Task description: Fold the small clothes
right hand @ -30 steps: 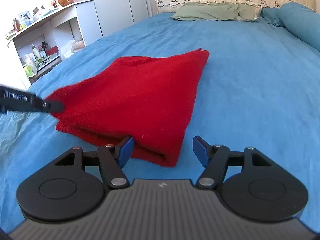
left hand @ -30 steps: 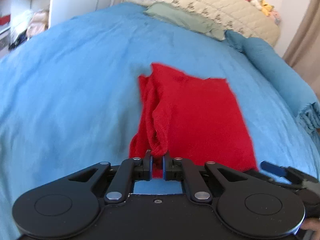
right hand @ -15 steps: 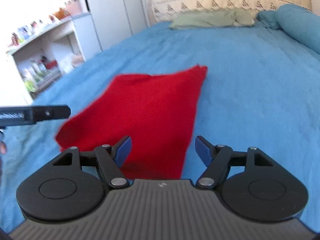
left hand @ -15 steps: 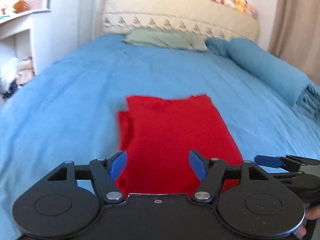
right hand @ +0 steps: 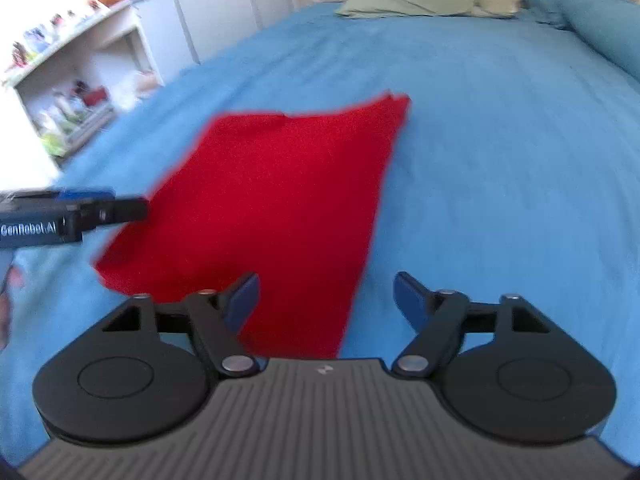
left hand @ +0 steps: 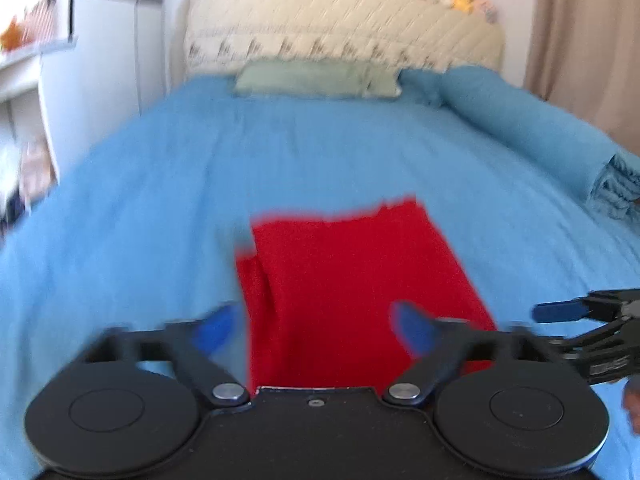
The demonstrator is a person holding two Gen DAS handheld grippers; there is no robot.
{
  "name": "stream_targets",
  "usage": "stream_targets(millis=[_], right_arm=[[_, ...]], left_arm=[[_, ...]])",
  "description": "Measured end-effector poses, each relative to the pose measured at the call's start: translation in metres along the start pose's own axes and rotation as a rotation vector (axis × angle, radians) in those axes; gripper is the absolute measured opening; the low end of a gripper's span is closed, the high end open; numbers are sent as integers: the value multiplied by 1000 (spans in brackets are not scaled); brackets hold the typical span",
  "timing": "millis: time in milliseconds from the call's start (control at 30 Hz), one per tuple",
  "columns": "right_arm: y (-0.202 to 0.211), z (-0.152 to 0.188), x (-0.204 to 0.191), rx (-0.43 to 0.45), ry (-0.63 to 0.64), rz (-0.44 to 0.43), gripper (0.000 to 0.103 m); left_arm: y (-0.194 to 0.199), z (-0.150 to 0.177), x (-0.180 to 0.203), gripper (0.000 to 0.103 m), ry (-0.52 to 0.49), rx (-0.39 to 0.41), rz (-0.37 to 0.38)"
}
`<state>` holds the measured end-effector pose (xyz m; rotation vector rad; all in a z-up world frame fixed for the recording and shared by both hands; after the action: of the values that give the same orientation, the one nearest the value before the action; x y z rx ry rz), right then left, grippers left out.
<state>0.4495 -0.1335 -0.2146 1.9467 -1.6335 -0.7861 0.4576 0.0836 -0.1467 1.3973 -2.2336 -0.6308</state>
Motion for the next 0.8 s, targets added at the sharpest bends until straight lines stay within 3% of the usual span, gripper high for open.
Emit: stream_targets(millis=[67, 167, 233, 333, 433, 500, 600, 633, 667, 800], right_arm=[[12, -25, 5, 0, -30, -46, 103], [10, -55, 16, -32, -113, -118, 103], [-13, -63, 24, -116, -184, -162, 103], [-53, -60, 38, -201, -296, -166, 103], [-79, -49, 42, -244, -351, -180, 103], [-90, -41, 38, -269, -339, -187, 103], [-92, -39, 34, -232, -304, -208, 103], [-92, -39, 34, -227, -309, -226, 99], [-94, -40, 32, -227, -325, -257, 86], [-102, -42, 31, -231, -385, -272, 78]], left_arm=[[-5, -19, -12, 103, -7, -32, 23], [-42, -18, -42, 103, 74, -197, 60], [-65, -6, -63, 102, 150, -280, 48], [-88, 13, -74, 94, 250, -342, 137], [-104, 25, -72, 87, 281, -362, 201], [-113, 29, -74, 87, 289, -358, 205], [-118, 25, -71, 87, 302, -324, 225], [-117, 26, -71, 87, 307, -323, 224], [-118, 24, -70, 86, 308, -321, 220], [-120, 22, -60, 45, 318, -329, 238]])
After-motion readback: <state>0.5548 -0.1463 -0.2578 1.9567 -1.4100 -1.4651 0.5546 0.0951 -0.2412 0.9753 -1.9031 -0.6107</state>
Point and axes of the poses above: each gripper's, at about its wrist camera, not at the fingertips, and y roughly against the way its jaws point, x to its right, z to its underside, the point moved 8 cm from there along -y, roughly the way its jaws point, and after that the axes turned 7 degrees about z, right-handed, at the moved point
